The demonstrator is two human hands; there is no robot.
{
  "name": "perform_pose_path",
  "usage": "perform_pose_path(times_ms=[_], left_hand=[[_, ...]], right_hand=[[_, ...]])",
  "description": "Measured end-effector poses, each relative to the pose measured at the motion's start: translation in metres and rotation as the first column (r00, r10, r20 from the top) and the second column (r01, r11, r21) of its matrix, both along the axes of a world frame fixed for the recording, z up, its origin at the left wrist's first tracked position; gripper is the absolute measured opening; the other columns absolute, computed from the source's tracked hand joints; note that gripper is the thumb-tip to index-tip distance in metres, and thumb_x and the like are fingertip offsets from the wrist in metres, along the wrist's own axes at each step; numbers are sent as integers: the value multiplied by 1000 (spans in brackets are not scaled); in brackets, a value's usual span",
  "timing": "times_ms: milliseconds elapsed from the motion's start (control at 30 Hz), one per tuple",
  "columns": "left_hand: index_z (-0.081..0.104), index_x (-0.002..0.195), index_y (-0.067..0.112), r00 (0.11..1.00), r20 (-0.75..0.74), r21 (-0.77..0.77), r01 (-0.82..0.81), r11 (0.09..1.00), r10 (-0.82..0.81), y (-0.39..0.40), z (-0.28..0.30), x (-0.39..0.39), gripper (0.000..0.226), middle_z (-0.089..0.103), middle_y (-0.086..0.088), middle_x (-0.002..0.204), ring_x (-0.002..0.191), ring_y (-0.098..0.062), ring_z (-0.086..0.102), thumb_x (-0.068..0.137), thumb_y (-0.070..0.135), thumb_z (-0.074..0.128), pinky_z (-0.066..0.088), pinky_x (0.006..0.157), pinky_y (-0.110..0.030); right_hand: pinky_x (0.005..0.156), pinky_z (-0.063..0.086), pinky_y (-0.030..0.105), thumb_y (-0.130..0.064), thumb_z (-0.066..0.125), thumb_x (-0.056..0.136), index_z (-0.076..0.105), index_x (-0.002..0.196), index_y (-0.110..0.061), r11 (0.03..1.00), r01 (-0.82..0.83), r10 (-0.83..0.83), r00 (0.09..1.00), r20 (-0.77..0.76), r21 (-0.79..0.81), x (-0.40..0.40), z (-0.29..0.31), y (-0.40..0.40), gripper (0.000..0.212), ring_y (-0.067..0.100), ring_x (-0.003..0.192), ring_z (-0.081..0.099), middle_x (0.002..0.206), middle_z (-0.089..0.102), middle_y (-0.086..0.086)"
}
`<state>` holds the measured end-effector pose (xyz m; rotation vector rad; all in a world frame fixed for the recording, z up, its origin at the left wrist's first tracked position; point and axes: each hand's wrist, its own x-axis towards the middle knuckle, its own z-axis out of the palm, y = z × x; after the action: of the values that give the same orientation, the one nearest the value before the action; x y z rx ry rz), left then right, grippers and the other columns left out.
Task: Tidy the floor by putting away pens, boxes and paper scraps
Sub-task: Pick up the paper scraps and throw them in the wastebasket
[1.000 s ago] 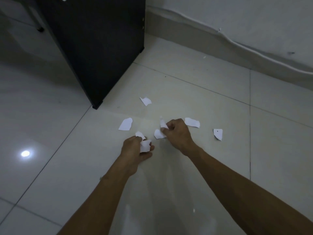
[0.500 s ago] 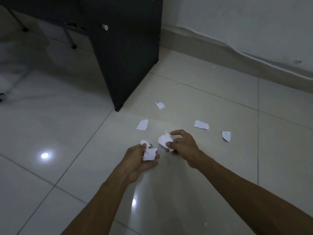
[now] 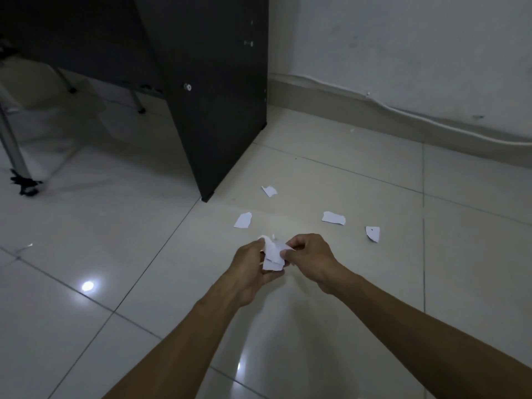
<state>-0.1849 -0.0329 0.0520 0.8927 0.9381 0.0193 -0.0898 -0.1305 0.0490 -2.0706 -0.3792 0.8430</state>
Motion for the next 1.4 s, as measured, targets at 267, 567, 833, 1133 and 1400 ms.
perform_pose_path(times_ms=[267,567,833,1133,1400], left_hand=[[62,101,-2,995,-33,123,-86,989,91,-7,8,-4,13,67,-20,103,82,-28,67,94,7,56,61,69,-35],[63,109,-4,988,-36,116,-142,983,147,-8,16,-13,26,69,-21,105,87,-31,68,89,12,65,61,65,-37],[69,95,3,983,-12,164,-177,970,181,-18,17,-8,15,72,-17,98,81,-28,69,87,16,68,61,66,-35],[62,99,10,939,93,9,-332,943,330,6,36,-88,37,70,-10,96,86,-23,72,102,36,36,59,76,-33],[60,110,-2,862,70,19,-505,863,503,61,83,-208,39,70,-22,105,93,-35,69,100,31,42,58,82,-41]], right_hand=[[59,44,24,-17,79,72,61,88,-11,994,45,-34,993,-110,97,-7,13,-17,24,16,66,59,74,64,3],[58,45,23,-19,74,79,59,77,-14,983,88,-41,959,-280,159,-9,23,-21,16,10,60,60,69,66,-2],[59,45,25,-25,71,82,59,75,-15,978,120,-70,957,-281,168,-14,19,-19,17,12,63,58,77,69,3],[56,44,24,-24,68,84,58,82,-14,973,-64,110,973,-201,223,-74,20,32,14,15,64,59,76,65,4],[52,43,18,-17,64,88,65,82,-14,841,-448,492,867,-84,302,-167,53,112,6,9,57,59,71,66,2]])
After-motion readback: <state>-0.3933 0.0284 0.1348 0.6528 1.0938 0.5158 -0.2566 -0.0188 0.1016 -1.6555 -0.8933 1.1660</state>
